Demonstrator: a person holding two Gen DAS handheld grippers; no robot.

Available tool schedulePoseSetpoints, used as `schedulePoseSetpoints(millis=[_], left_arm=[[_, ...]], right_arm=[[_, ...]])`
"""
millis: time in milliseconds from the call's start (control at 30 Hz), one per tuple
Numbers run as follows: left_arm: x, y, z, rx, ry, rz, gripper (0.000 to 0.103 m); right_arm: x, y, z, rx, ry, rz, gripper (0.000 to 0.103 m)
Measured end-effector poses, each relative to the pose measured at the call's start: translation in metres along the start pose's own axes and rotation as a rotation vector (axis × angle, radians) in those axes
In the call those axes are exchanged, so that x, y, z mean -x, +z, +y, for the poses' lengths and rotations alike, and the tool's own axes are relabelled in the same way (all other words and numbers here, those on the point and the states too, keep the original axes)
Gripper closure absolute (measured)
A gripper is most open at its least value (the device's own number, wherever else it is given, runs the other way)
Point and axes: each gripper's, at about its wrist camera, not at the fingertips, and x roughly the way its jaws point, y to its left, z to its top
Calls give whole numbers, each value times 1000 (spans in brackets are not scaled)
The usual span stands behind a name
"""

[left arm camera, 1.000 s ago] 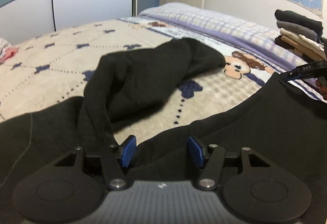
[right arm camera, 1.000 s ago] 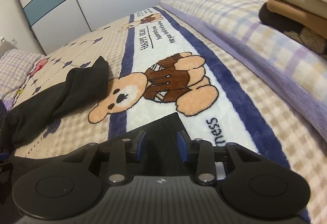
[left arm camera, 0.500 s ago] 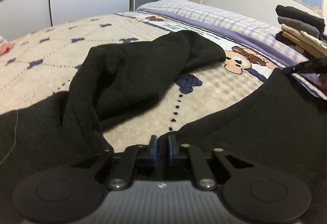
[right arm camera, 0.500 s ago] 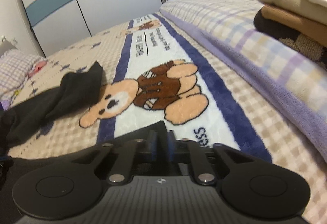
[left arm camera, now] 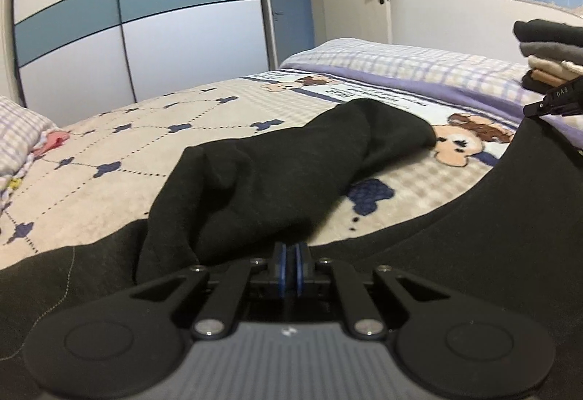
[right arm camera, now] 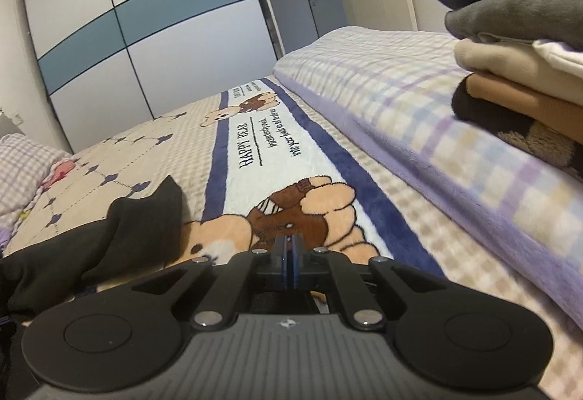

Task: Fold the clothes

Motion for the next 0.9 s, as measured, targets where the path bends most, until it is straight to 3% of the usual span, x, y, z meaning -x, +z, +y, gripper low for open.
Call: schedulePoseSetpoints(millis=[300,433,500,567,767,900], left_arm=[[-18,-6,0,-3,32,67,98],[-14,-3,1,13,28,68,89],[-9,-1,1,18,27,65,81],[-3,3,-1,27,5,61,75],[18,11,-10,85,-115,62,54],[31,9,-16,134,-207,71,52]], right_arm=[[-44,-17,6,77,-93,118,100],[-34,-13,4,43,-105,127,93],[-23,-11,1,13,-99,130,80],[-9,-10,-3,-12,-96,133,69],[27,-15,-12,-23,-131,200,68],[53,-19,-20,-41,-175,261,67]])
